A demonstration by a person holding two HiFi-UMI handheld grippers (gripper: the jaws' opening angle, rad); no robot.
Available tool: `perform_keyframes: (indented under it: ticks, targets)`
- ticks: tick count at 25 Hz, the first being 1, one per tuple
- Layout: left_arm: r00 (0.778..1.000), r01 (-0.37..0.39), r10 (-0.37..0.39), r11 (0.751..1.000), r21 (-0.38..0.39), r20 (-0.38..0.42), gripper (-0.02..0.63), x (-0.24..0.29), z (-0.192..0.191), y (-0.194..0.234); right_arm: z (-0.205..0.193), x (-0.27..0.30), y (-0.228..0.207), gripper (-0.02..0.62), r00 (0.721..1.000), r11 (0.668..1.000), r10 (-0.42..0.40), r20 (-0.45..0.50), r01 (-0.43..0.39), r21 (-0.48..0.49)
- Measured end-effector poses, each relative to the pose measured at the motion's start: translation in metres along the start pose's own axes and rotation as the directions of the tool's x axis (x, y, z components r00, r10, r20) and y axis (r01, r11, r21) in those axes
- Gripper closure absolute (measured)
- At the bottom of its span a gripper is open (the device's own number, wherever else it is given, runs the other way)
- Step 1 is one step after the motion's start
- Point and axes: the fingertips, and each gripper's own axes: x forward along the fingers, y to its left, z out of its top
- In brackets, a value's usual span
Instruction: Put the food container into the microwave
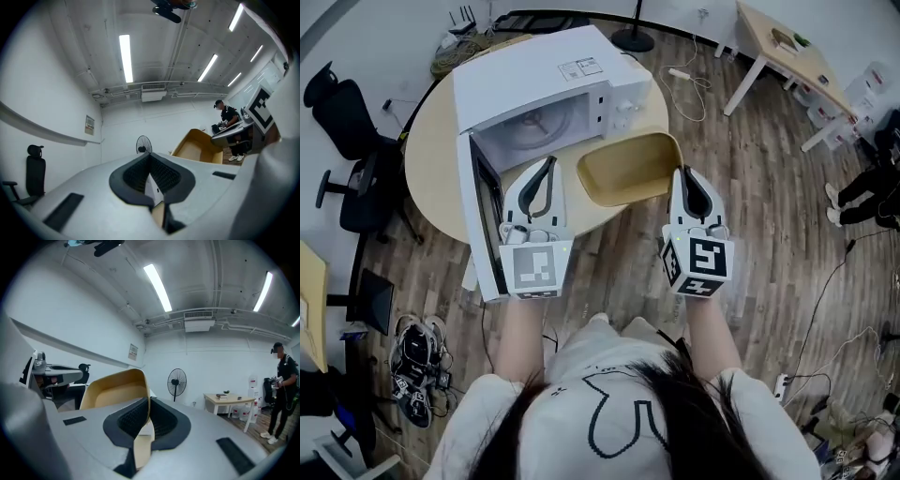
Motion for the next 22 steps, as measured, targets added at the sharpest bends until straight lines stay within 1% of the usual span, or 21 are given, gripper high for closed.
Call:
perform_keyframes:
  ticks: [3, 6, 11, 15, 18, 22]
  targets:
    - [0.999, -0.046, 0.046, 0.999, 0.001, -0.007, 0.597, -0.001, -0.001, 0.012, -0.005, 0.022, 0.010, 0.557, 0.999, 0.999, 0.048, -0.006, -0.048, 0.016]
    - [0.996, -0.085, 0.085, 0.996, 0.015, -0.038, 0.597, 0.000, -0.008, 0.017, -0.010, 0.047, 0.019, 0.557, 0.995, 0.995, 0.096, -0.010, -0.096, 0.038]
    - [0.985, -0.161, 0.163, 0.986, 0.037, -0.063, 0.597, 0.008, -0.017, 0.032, -0.021, 0.094, 0.034, 0.557, 0.982, 0.979, 0.187, -0.024, -0.185, 0.081]
    - [0.967, -0.234, 0.236, 0.972, 0.031, -0.092, 0.597, 0.014, -0.024, 0.046, -0.039, 0.128, 0.051, 0.557, 0.961, 0.961, 0.267, -0.068, -0.261, 0.090]
    - [0.958, -0.272, 0.275, 0.961, 0.050, -0.080, 0.597, 0.023, -0.025, 0.056, -0.057, 0.154, 0.064, 0.557, 0.940, 0.945, 0.322, -0.109, -0.313, 0.094]
    - [0.934, -0.335, 0.338, 0.941, 0.045, -0.117, 0.597, 0.033, -0.039, 0.068, -0.083, 0.186, 0.080, 0.557, 0.909, 0.923, 0.384, -0.160, -0.374, 0.089]
